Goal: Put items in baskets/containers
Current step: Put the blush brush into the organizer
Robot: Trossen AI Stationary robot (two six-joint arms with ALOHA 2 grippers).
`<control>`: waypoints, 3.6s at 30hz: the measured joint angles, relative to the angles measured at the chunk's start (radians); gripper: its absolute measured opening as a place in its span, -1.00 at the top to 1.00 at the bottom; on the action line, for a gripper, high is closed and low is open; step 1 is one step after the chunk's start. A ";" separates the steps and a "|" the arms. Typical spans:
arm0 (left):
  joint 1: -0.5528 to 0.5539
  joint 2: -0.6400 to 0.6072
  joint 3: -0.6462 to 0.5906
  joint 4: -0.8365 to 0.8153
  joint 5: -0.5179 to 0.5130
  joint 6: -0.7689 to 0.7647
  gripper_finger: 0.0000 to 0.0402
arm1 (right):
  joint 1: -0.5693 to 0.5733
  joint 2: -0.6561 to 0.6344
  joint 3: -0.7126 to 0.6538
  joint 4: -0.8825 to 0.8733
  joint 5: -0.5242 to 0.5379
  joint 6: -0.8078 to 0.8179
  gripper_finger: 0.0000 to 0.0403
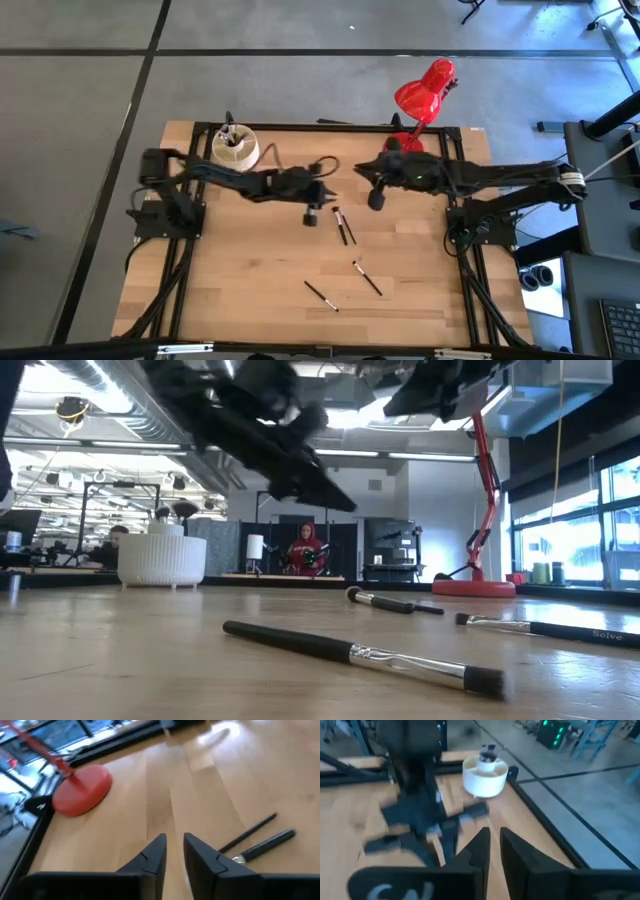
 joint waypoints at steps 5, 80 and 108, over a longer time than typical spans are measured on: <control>0.003 0.144 0.191 -0.207 0.012 0.188 0.44 | -0.014 -0.094 0.000 -0.067 0.067 0.019 0.79; 0.365 -0.286 0.541 -1.740 -1.072 0.580 0.98 | -0.044 -0.234 -0.139 -0.235 0.330 0.103 0.79; 0.442 -0.300 0.194 -1.701 -1.202 0.631 0.98 | -0.044 -0.234 -0.139 -0.209 0.330 0.079 0.79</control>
